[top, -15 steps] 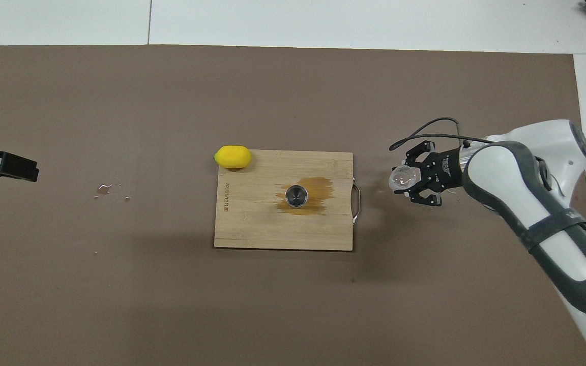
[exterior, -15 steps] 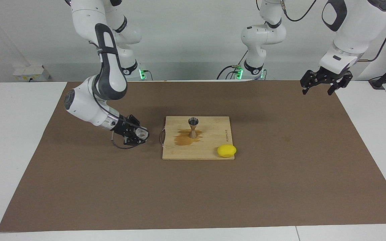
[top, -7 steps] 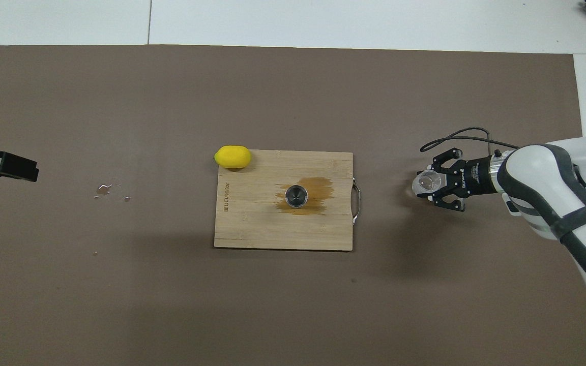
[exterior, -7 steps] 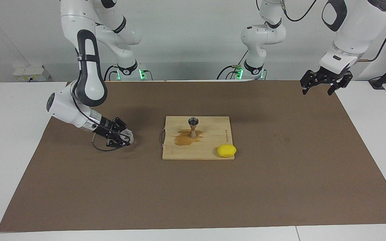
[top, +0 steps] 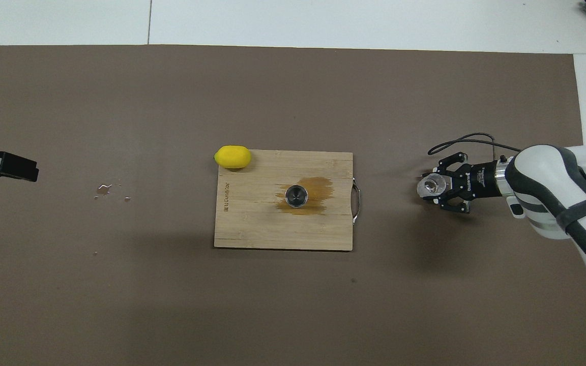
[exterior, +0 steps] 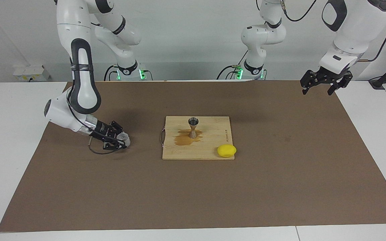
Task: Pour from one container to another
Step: 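Set the clear glass on the table and open the right gripper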
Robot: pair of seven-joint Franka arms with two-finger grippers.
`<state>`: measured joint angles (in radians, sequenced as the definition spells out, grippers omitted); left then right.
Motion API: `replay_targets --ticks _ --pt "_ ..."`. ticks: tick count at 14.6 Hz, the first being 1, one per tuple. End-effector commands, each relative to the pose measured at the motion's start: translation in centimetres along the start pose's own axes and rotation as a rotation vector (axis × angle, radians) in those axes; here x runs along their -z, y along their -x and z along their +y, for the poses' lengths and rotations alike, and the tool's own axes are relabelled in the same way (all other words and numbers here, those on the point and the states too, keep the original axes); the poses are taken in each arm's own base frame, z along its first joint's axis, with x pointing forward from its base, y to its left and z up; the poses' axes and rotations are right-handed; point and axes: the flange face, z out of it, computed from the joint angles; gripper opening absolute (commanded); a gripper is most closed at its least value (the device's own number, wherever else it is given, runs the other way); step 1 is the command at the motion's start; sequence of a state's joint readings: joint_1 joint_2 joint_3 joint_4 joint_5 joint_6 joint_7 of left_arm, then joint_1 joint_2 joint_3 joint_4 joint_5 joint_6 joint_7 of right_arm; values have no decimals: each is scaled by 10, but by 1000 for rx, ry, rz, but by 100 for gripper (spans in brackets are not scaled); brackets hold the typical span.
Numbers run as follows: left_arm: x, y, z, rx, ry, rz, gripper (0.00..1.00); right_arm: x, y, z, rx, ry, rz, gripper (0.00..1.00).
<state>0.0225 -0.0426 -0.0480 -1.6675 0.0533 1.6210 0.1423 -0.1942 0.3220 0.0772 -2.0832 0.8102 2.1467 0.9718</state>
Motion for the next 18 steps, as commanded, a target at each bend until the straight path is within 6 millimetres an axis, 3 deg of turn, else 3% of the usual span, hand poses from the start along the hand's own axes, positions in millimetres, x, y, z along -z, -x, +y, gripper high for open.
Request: replay_targets --ticks 1,6,8,11,16,18 --pt "0 6 0 7 -18 -2 100 12 1 2 14 -43 -12 100" --pt "0 6 0 7 -18 -1 100 44 -12 3 51 -63 53 100" --pt "0 6 -1 7 -18 0 100 56 -4 3 96 -60 93 100" --pt "0 6 -1 7 -18 0 100 72 26 1 230 -22 205 100" --pt "0 6 0 7 -18 0 100 56 109 -3 611 162 485 100" --pt "0 6 -1 7 -18 0 100 48 125 -2 791 230 532 100"
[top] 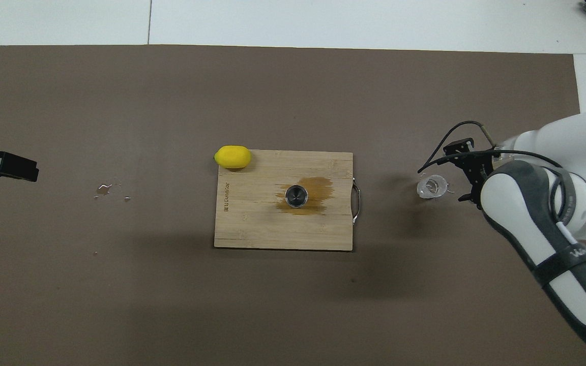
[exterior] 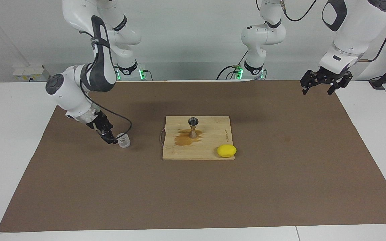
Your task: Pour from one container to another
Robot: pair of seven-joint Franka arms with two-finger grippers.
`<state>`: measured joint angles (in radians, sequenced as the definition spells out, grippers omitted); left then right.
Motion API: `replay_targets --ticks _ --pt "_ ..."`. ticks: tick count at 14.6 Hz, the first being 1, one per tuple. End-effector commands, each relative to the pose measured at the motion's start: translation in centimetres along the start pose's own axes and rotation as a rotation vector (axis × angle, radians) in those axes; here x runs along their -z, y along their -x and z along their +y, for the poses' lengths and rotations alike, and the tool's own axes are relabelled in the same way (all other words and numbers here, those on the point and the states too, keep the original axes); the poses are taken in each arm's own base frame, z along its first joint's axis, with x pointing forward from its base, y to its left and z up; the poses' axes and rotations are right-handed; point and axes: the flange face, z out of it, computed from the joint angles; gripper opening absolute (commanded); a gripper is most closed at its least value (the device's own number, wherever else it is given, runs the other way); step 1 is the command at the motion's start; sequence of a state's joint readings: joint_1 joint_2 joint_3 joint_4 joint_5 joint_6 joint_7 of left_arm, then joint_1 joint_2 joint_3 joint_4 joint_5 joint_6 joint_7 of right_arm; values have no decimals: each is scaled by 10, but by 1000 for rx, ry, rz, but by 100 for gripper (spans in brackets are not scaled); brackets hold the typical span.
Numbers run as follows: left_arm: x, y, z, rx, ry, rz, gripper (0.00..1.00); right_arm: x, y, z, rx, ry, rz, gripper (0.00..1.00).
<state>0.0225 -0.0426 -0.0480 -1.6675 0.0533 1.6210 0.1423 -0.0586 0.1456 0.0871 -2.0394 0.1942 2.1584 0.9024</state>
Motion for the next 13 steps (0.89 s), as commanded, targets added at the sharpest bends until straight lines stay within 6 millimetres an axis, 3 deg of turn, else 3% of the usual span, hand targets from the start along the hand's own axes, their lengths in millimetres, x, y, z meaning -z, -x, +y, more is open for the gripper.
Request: replay_targets --ticks 1,4,6,10,13 --pt "0 6 0 7 -18 0 100 5 12 -7 297 52 59 100" --pt "0 6 -1 7 -18 0 100 26 17 -3 588 67 71 100" --pt "1 6 -1 7 -18 2 100 52 24 2 680 74 86 100" --pt "0 6 0 7 -18 -2 100 136 26 4 733 150 163 100" --pt "0 6 -1 7 -18 0 100 198 16 8 698 144 175 100"
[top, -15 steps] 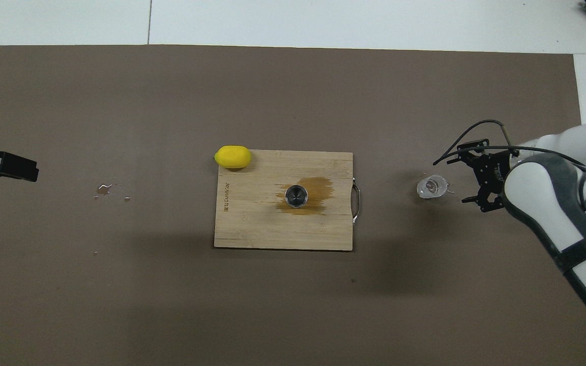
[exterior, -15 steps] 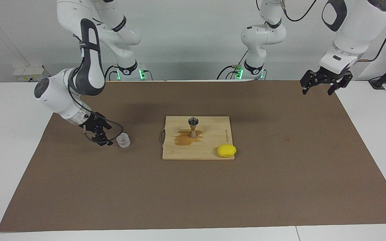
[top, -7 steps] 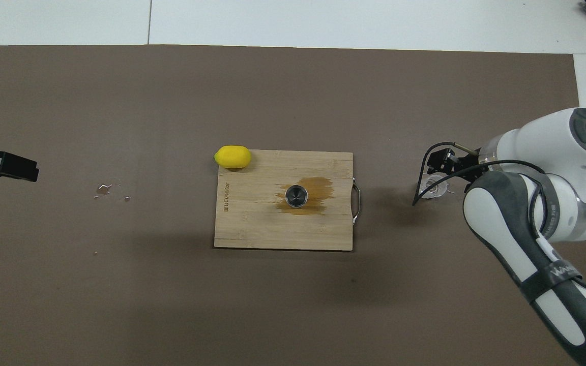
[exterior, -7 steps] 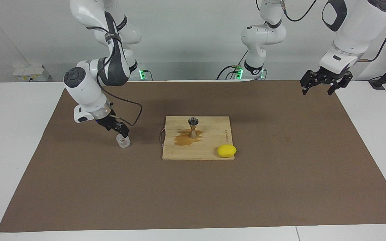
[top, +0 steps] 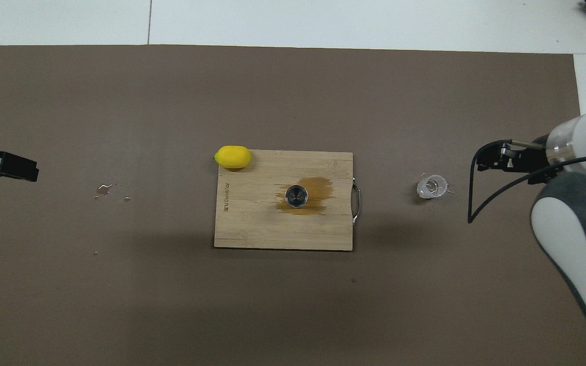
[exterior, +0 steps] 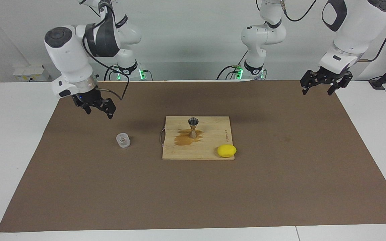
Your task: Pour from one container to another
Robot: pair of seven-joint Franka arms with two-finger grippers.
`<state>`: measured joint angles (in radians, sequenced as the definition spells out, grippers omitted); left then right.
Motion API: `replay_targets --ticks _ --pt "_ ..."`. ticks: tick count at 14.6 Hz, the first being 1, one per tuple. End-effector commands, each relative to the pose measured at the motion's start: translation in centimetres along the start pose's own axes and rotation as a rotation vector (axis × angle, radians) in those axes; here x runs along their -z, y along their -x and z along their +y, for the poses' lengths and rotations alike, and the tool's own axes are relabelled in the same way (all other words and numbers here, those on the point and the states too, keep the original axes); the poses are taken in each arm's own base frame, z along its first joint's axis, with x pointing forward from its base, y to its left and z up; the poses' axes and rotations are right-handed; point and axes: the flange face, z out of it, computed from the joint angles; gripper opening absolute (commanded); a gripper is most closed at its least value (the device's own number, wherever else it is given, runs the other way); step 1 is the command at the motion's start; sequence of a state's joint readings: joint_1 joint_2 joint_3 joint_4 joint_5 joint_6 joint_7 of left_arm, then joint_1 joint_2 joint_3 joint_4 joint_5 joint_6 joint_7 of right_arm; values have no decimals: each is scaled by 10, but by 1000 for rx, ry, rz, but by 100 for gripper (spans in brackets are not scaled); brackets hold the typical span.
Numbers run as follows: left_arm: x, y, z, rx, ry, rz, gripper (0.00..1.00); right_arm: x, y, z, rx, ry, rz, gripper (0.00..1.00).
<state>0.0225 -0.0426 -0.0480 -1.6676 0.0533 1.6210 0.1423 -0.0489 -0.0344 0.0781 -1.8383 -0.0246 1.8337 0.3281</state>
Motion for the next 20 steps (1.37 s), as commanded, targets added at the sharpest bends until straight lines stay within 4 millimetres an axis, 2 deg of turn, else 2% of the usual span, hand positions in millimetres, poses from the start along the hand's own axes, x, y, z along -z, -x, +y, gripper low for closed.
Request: replay_targets --ticks 1,4,7,9,12,14,17,20 --pt "0 6 0 7 -18 -1 100 41 -16 24 -1 10 1 100" --pt "0 6 0 7 -18 0 100 64 -20 43 27 3 -16 100" --pt "0 6 0 7 -18 -2 100 59 -10 47 53 10 -82 100" --pt "0 6 0 7 -18 0 100 55 -2 39 72 18 -118 100" --pt "2 4 4 -8 -20 14 100 57 4 9 128 18 -98 100" --pt "1 4 6 -5 -19 5 100 59 -2 7 129 6 -57 100" --pt "1 5 2 4 -18 0 100 58 -1 6 129 7 -56 100" --pt "1 4 7 -7 -18 2 100 56 0 5 132 8 -57 100"
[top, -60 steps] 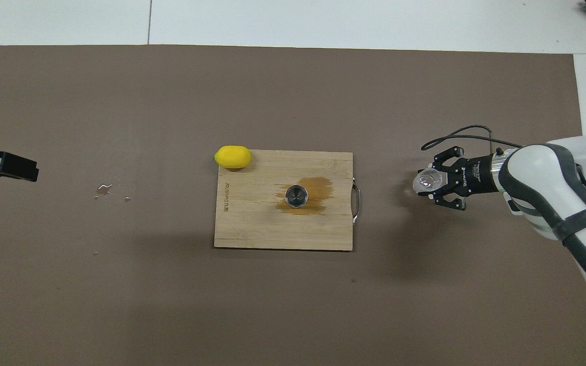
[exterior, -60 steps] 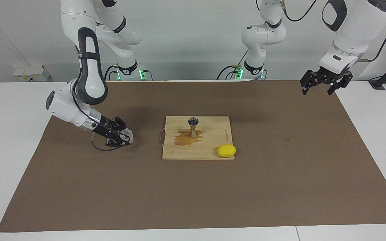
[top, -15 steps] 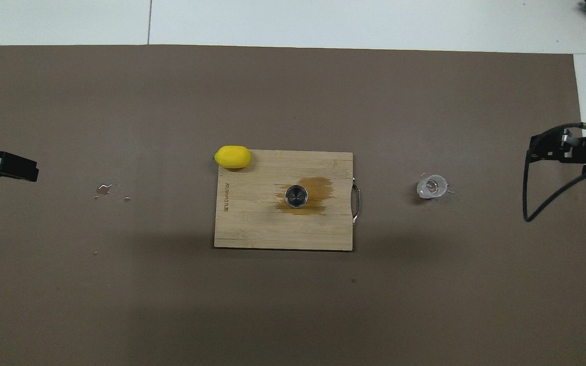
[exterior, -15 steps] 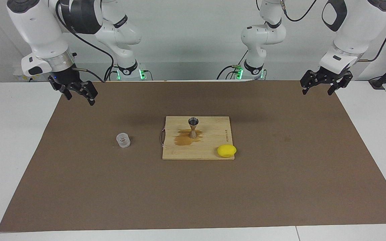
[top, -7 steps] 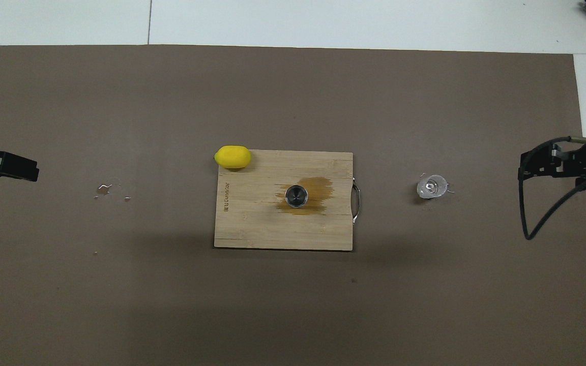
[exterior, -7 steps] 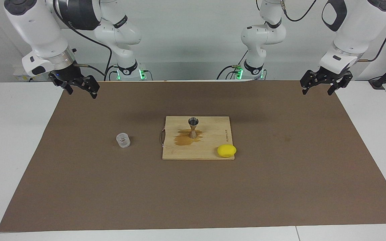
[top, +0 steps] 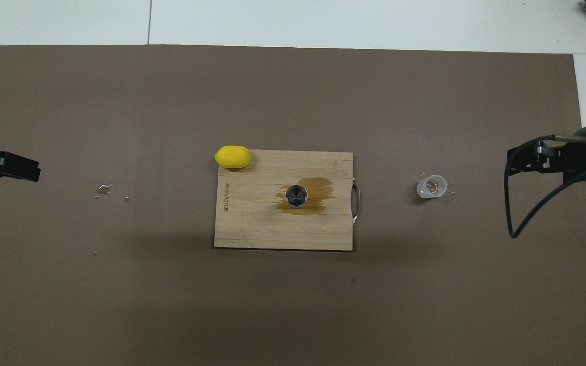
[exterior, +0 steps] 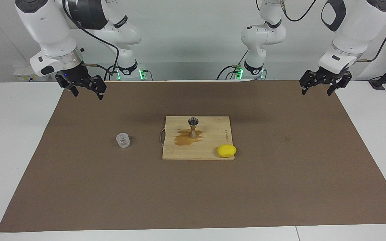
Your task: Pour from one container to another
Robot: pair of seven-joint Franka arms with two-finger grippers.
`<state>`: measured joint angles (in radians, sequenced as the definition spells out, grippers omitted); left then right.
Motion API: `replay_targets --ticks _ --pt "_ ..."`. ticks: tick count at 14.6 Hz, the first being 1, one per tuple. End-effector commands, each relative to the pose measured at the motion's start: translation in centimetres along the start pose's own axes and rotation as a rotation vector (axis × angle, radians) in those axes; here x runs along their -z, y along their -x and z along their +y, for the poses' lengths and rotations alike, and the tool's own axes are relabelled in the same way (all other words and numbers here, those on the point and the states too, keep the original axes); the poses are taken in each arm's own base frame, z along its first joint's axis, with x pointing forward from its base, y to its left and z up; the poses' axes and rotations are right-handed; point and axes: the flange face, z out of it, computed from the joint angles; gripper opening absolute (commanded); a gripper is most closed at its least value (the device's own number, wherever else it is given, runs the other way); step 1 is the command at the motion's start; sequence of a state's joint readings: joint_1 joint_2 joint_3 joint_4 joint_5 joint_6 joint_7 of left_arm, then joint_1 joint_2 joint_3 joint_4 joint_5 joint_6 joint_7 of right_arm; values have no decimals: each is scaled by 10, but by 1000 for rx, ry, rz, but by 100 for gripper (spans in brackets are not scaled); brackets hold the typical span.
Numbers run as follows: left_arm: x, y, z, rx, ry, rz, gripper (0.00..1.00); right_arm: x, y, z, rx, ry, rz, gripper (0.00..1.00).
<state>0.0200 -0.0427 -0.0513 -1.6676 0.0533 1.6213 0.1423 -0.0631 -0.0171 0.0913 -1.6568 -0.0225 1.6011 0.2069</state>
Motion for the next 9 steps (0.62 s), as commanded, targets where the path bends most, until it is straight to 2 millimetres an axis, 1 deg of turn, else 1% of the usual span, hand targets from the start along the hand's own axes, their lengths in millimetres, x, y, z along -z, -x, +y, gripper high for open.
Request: replay_targets --ticks 1,6,7,9 --pt "0 5 4 -1 -18 0 100 -2 -3 1 18 -6 7 100" --pt "0 5 4 4 -18 -1 100 -5 2 -2 19 -5 -1 100" --pt "1 6 5 -1 -18 -1 100 -6 3 -5 22 -4 -2 100" --pt "0 5 5 -1 -18 0 100 -4 3 -5 24 -5 1 100"
